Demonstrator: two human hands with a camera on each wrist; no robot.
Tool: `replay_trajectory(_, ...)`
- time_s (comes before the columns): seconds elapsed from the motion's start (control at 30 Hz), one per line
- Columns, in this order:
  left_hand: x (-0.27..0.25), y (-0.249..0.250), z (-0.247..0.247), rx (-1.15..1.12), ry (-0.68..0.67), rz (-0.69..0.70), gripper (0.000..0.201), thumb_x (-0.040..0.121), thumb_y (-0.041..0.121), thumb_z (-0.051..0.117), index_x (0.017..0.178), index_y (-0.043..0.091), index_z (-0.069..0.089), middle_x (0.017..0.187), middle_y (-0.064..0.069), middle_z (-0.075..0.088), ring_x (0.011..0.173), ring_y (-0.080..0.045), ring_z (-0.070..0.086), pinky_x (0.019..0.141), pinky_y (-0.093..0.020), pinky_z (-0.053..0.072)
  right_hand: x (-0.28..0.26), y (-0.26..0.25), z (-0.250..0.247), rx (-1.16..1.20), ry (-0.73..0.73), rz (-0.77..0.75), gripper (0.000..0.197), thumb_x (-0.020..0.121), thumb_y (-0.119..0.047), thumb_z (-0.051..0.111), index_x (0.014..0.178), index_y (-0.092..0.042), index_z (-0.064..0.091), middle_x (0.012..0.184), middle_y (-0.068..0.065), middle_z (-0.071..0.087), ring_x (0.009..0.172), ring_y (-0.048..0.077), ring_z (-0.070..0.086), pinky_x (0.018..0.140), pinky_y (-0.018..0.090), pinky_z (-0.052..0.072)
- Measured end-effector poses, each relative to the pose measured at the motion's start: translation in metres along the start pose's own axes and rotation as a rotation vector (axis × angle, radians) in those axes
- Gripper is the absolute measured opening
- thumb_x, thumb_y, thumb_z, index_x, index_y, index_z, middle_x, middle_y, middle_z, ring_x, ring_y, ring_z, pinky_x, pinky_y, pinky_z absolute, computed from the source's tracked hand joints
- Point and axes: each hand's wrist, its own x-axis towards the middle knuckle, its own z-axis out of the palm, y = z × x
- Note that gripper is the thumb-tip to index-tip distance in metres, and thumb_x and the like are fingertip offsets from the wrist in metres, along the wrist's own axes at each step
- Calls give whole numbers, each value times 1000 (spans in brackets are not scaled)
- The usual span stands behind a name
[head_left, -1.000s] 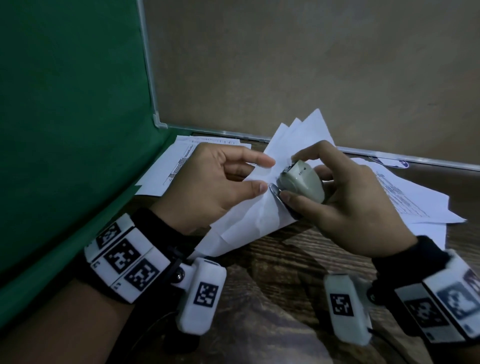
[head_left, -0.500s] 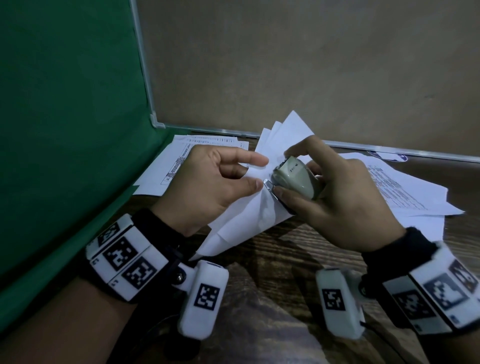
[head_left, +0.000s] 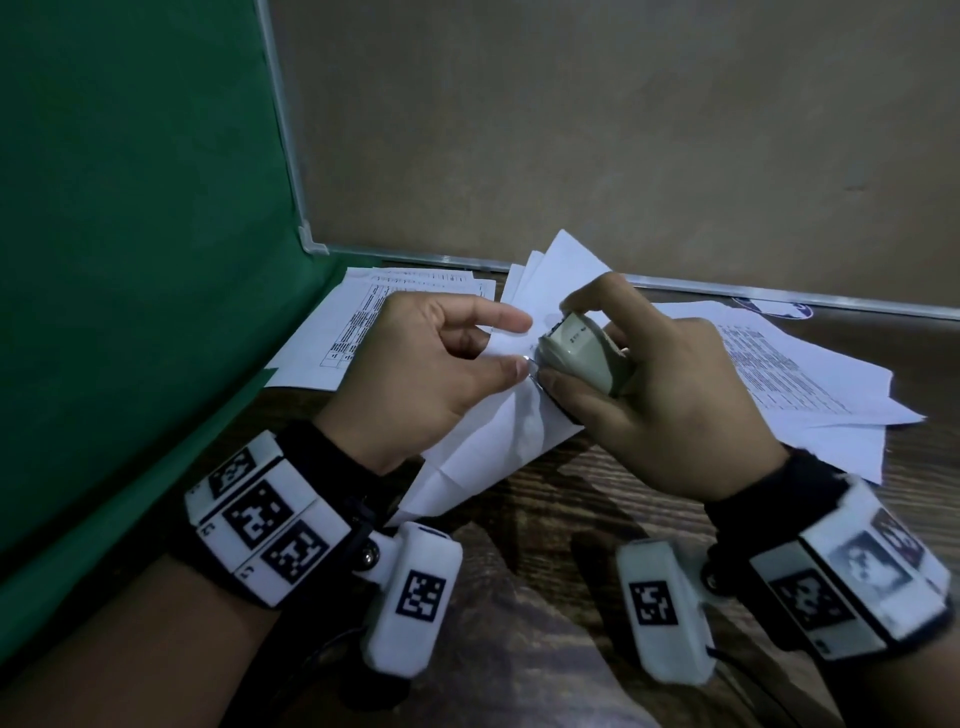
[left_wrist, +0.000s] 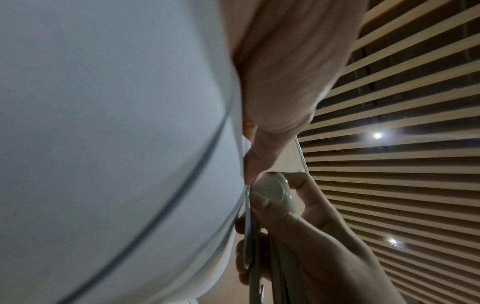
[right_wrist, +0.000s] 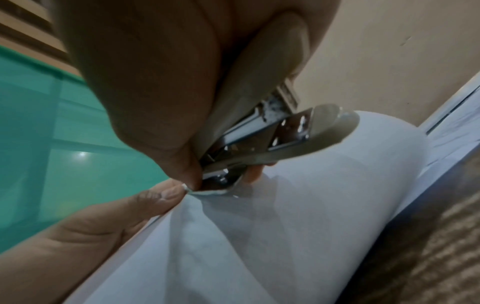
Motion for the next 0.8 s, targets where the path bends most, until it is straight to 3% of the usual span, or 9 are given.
replay_trajectory(0.17, 1, -3, 0, 62, -2, 19, 25, 81, 10, 86, 103, 20, 82, 60, 3, 50, 58, -11, 43, 63, -26, 43, 0, 0, -1, -46, -1, -40, 33, 89, -31, 78, 112, -16, 59, 68, -7, 58, 60, 13, 40, 58, 11, 31)
replay_trajectory(0.3, 2, -6, -2, 57, -42, 25, 24, 80, 11, 87, 101, 22, 83, 64, -11, 51, 64, -16, 46, 68, -31, 46, -1, 4, 0, 25, -42, 20, 31, 87, -31, 79, 107, -23, 57, 62, -3, 60, 57, 11, 51, 54, 16, 33)
replay_trajectory(0.37, 3, -7, -3, 52, -55, 23, 24, 78, 15, 88, 100, 24, 83, 65, -8, 50, 65, -18, 45, 69, -33, 45, -1, 4, 1, 49, -50, 52, 30, 87, -31, 79, 106, -25, 57, 61, 0, 62, 58, 15, 52, 53, 19, 35)
replay_trajectory(0.47, 3, -7, -3, 19, -74, 11, 27, 73, 24, 86, 100, 24, 83, 66, -17, 52, 66, -22, 46, 71, -34, 45, -1, 2, 0, 8, -32, 23, 31, 86, -30, 80, 107, -22, 59, 61, -5, 59, 56, 8, 50, 55, 14, 33)
replay_trajectory(0.53, 2, -6, -2, 18, -76, 10, 26, 75, 21, 86, 100, 22, 83, 65, -11, 51, 64, -20, 44, 69, -34, 44, 0, 1, 0, -26, -20, 6, 34, 86, -30, 81, 110, -20, 60, 63, -7, 58, 56, 5, 48, 57, 11, 33)
replay_trajectory(0.63, 3, -7, -1, 38, -37, 6, 22, 80, 9, 87, 99, 19, 83, 60, 5, 45, 58, -14, 39, 65, -32, 39, 0, 1, 0, -73, -11, -20, 35, 87, -31, 81, 113, -18, 61, 68, -10, 55, 57, 13, 40, 58, 11, 33)
replay_trajectory(0.8, -1, -4, 7, 64, 10, 3, 21, 80, 7, 86, 99, 17, 83, 56, 10, 51, 56, -9, 43, 63, -26, 42, -1, 1, 3, -58, 21, 23, 33, 86, -32, 77, 109, -18, 58, 60, -10, 50, 53, 4, 43, 55, 11, 32)
